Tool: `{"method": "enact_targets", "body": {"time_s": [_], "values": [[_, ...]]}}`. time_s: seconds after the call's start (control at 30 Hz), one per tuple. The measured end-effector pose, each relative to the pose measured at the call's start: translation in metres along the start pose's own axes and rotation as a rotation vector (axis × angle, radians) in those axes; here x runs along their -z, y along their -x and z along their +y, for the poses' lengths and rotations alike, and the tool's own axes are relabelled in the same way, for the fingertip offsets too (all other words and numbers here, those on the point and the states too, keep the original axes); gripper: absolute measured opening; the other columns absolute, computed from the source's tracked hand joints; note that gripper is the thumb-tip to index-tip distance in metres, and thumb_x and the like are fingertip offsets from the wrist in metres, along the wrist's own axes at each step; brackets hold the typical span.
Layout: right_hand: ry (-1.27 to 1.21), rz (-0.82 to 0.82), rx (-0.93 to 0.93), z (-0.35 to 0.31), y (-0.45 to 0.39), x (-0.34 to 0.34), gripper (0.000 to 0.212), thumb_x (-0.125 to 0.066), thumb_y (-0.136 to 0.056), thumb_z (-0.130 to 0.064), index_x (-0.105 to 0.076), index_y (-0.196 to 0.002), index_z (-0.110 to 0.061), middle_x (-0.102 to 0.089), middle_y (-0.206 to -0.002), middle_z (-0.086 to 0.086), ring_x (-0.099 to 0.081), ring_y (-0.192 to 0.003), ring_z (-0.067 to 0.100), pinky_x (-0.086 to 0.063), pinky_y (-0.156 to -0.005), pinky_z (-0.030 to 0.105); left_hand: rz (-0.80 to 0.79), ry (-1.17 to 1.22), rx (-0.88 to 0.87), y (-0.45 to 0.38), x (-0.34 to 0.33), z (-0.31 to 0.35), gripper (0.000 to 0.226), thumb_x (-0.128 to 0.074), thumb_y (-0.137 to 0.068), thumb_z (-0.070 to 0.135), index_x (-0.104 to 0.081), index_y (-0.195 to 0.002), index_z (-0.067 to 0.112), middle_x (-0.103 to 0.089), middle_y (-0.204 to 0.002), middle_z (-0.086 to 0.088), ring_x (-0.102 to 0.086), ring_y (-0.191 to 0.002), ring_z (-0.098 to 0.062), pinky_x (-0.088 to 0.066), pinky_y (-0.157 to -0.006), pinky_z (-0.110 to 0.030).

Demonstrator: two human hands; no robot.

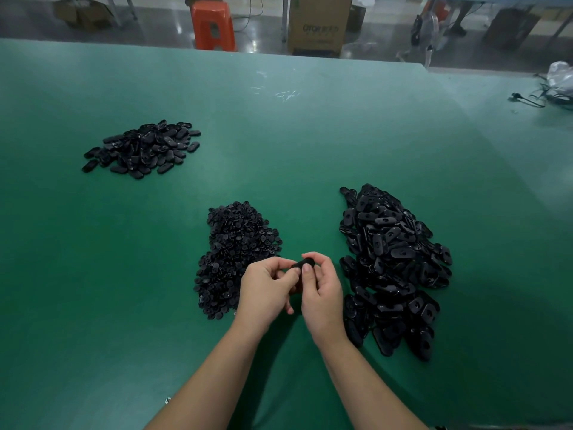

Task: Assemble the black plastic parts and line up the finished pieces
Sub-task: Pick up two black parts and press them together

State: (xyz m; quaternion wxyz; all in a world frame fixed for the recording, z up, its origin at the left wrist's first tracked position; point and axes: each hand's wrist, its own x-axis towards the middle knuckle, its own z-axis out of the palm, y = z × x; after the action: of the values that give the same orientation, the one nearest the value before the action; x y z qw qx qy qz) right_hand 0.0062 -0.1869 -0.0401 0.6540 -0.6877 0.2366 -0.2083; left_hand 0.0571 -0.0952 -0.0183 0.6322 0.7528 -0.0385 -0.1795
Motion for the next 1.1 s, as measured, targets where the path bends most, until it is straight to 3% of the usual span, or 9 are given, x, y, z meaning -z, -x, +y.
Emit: {"method": "enact_targets", "body": {"time_s": [0.13,0.3,0.5,0.63,0.87,1.1], "values": [[0.018,-0.016,0.008,0.001,0.0,0.001,0.02,-0.051,-0.104,-0.007,-0.06,-0.106,-0.025,-0.072,-0.09,0.01,-0.07,-0.086,0.028,-0.057,-0.08,0.043,0.003,-0.026,0.016,-0.001,0.001,0.002,0.009,-0.072,-0.091,0.013,-0.074,-0.082,0.016,-0.062,-0.054,-0.005,-0.05,-0.033,-0.02,-0.044,-0.038,-0.027],[-0.015,-0.019,0.011,0.0,0.0,0.003,0.019,-0.052,-0.103,-0.003,-0.06,-0.103,-0.021,-0.072,-0.087,0.011,-0.07,-0.08,0.021,-0.057,-0.075,0.031,0.037,-0.198,-0.059,-0.002,0.002,0.008,0.015,-0.071,-0.09,0.017,-0.073,-0.077,0.022,-0.067,-0.057,-0.002,-0.056,-0.033,-0.019,-0.044,-0.037,-0.022],[-0.045,-0.013,-0.017,0.001,-0.002,0.002,0.017,-0.053,-0.104,-0.005,-0.061,-0.104,-0.02,-0.075,-0.086,0.007,-0.072,-0.079,0.016,-0.056,-0.072,0.023,0.031,-0.168,-0.044,-0.003,0.001,0.007,0.012,-0.07,-0.092,0.016,-0.074,-0.082,0.022,-0.064,-0.056,-0.003,-0.056,-0.035,-0.021,-0.05,-0.039,-0.03],[-0.069,0.006,-0.028,0.002,-0.003,0.002,0.018,-0.052,-0.104,-0.006,-0.061,-0.105,-0.022,-0.075,-0.087,0.007,-0.073,-0.082,0.019,-0.056,-0.073,0.025,0.043,-0.149,-0.02,-0.002,-0.004,0.006,0.011,-0.07,-0.092,0.015,-0.074,-0.085,0.022,-0.061,-0.053,0.001,-0.054,-0.034,-0.019,-0.051,-0.041,-0.032],[-0.105,0.004,-0.043,0.004,-0.004,0.002,0.018,-0.052,-0.104,-0.006,-0.062,-0.105,-0.021,-0.076,-0.089,0.008,-0.074,-0.086,0.023,-0.056,-0.074,0.024,0.076,-0.215,-0.036,0.001,-0.006,0.008,0.011,-0.071,-0.091,0.02,-0.072,-0.081,0.024,-0.066,-0.059,0.0,-0.056,-0.034,-0.017,-0.045,-0.04,-0.022],[-0.153,0.029,-0.062,0.009,-0.007,0.004,0.019,-0.053,-0.104,-0.005,-0.064,-0.105,-0.02,-0.077,-0.093,0.009,-0.075,-0.091,0.023,-0.057,-0.083,0.03,0.119,-0.238,-0.045,0.003,-0.017,0.012,0.008,-0.072,-0.089,0.024,-0.071,-0.082,0.024,-0.07,-0.066,0.002,-0.064,-0.051,-0.018,-0.057,-0.056,-0.037]]}}
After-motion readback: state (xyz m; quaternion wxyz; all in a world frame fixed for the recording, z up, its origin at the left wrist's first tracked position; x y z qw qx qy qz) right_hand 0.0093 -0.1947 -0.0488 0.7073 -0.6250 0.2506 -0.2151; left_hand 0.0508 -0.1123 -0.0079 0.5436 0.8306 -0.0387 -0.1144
